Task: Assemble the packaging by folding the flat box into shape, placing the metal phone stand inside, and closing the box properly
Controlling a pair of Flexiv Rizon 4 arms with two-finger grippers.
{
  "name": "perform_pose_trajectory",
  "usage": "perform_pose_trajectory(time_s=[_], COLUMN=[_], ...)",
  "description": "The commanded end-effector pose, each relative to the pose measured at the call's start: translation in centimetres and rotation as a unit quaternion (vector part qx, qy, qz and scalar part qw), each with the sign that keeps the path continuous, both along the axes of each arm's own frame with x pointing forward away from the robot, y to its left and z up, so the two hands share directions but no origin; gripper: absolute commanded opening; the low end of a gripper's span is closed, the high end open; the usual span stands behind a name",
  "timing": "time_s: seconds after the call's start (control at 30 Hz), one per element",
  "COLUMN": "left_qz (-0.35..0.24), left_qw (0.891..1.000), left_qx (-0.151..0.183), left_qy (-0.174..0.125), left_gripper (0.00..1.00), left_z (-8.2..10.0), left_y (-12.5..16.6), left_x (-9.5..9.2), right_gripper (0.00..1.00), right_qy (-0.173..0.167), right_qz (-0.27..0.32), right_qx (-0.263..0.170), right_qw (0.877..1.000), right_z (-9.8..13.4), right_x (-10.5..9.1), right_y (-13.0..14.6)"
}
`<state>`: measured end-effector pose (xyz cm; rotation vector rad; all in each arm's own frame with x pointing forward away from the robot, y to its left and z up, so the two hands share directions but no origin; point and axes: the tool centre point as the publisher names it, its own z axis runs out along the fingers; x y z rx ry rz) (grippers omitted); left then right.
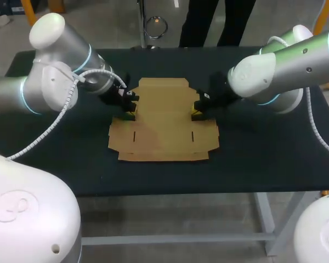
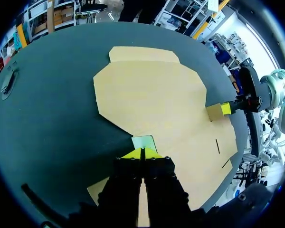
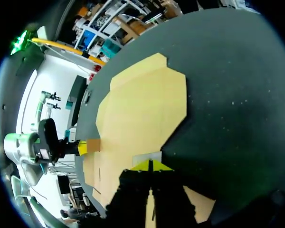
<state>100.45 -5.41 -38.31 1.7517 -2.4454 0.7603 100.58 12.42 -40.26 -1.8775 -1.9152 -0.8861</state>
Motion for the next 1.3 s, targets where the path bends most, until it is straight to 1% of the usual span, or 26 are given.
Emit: perform_pose_trajectory(time_s=[0.03,0.63,0.97,1.3], left_qz=[0.001,-0.001,0.001,0.010], left_qw=[1.000,1.000,0.999,0.999], left_qx=[0.010,0.022,0.037,0.047], left_qy=[0.001,0.008,0.014,0.023], left_gripper=[0.00,0.00,0.00,0.00], left_z=[0.1,-0.6,-1.3,-1.8], left_y=[-0.7,-1.7,-2.5,-2.7], left_x=[0.0,0.3,0.5,0.5], right_gripper=[0.00,0.00,0.00,0.00], right_qy=[-0.002,-0.002,0.002,0.004], right_qz=[-0.006,-0.008,-0.012,-0.018], right_qx=[-0.014,-0.041,-0.063,-0.083], right_qw=[1.000,0.999,0.998,0.996], right_z=[0.0,-0.4,-1.0,-1.5], right_x=[-0.3,-0.2,0.0,0.2], right_y=[0.5,1.5,1.8,2.0])
